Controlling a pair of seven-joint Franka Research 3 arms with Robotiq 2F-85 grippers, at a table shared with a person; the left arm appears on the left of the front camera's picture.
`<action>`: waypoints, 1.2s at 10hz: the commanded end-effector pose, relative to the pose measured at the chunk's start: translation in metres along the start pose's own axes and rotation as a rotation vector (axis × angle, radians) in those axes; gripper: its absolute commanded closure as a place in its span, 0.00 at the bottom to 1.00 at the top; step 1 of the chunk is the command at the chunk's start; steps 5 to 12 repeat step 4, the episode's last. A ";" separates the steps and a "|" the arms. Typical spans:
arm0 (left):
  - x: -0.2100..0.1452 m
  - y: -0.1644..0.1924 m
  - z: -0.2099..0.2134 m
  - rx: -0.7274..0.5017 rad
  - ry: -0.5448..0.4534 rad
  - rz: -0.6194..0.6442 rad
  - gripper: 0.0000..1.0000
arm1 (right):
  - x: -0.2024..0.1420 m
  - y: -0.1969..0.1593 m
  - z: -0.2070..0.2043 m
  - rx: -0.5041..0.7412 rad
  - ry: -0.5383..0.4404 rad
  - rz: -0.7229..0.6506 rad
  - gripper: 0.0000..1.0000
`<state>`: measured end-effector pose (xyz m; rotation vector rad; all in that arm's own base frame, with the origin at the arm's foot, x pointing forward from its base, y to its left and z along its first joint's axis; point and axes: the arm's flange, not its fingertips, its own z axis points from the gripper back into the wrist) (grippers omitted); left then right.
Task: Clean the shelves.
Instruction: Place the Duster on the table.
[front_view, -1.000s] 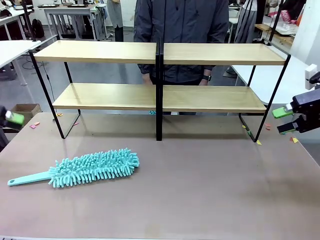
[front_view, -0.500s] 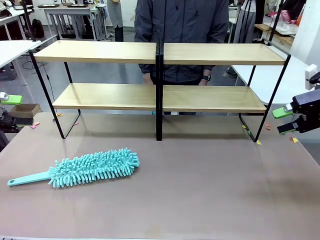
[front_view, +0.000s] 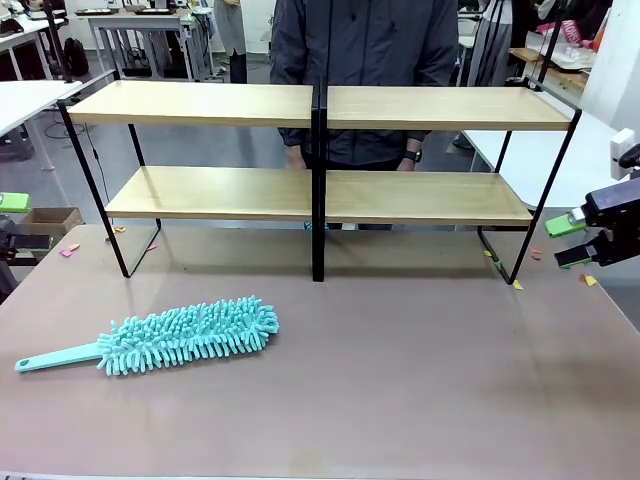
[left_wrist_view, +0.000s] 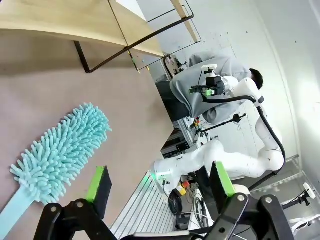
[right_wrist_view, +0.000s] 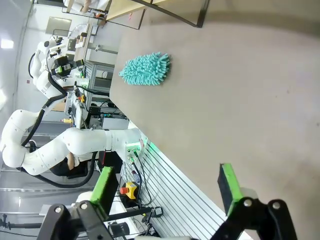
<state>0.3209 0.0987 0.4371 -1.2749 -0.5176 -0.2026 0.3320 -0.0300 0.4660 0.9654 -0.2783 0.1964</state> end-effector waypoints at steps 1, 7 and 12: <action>0.000 -0.001 -0.003 0.010 0.005 -0.015 0.00 | 0.003 0.001 -0.001 0.026 -0.016 0.021 0.00; 0.000 -0.001 -0.003 0.010 0.005 -0.015 0.00 | 0.003 0.001 -0.001 0.026 -0.016 0.021 0.00; 0.000 -0.001 -0.003 0.010 0.005 -0.015 0.00 | 0.003 0.001 -0.001 0.026 -0.016 0.021 0.00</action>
